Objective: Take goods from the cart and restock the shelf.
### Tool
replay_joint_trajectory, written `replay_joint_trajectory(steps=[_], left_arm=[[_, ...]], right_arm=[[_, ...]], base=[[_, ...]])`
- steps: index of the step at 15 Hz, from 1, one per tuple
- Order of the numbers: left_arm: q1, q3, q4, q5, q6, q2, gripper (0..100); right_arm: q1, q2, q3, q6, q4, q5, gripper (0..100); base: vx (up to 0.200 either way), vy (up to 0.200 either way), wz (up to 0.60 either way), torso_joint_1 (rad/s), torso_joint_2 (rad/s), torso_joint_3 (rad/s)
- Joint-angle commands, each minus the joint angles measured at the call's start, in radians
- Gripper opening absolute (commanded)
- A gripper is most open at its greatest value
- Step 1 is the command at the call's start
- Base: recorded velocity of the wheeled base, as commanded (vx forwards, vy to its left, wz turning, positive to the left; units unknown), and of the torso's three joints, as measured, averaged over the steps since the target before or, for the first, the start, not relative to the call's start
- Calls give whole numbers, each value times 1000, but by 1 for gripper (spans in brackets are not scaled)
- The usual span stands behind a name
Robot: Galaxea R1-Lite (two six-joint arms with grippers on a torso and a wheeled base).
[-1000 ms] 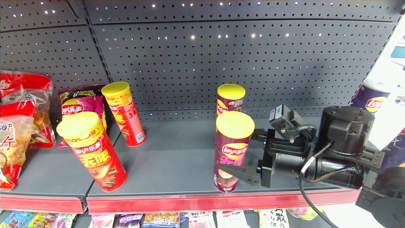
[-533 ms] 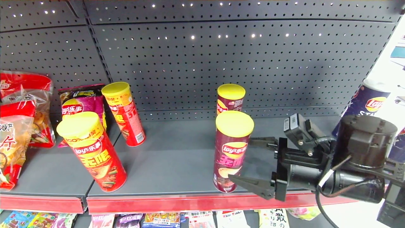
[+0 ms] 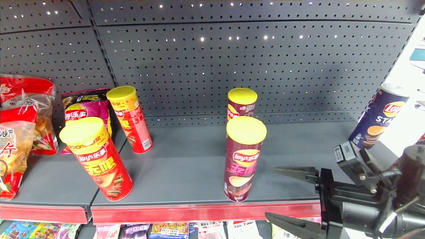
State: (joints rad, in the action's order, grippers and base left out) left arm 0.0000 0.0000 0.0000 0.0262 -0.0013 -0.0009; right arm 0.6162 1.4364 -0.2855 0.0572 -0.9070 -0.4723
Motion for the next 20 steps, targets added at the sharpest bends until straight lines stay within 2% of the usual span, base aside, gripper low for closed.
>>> replay_joint_trajectory(steps=[1,4,7,10,15,17,20], left_arm=[[0,0,0,0,0,1,100],[0,0,0,0,0,1,100],[0,0,0,0,0,1,100],[0,0,0,0,0,1,100],[0,0,0,0,0,1,100],[0,0,0,0,0,1,100],[0,0,0,0,0,1,100]], right_arm=[[-12,-73,31,-34,14,4,100],[-35,-76,29,-39,126,132,100],[-33,13,9,-34,151,302,100],[-26,121,-21,-25,151,417,100],[-32,200,-50,-13,149,459,100],[-26,234,-93,-13,151,523,100],[-26,260,-103,-11,151,535,100]], base=[[0,0,0,0,0,0],[0,0,0,0,0,0],[0,0,0,0,0,0],[0,0,0,0,0,0],[0,0,0,0,0,0],[0,0,0,0,0,0],[0,0,0,0,0,0]])
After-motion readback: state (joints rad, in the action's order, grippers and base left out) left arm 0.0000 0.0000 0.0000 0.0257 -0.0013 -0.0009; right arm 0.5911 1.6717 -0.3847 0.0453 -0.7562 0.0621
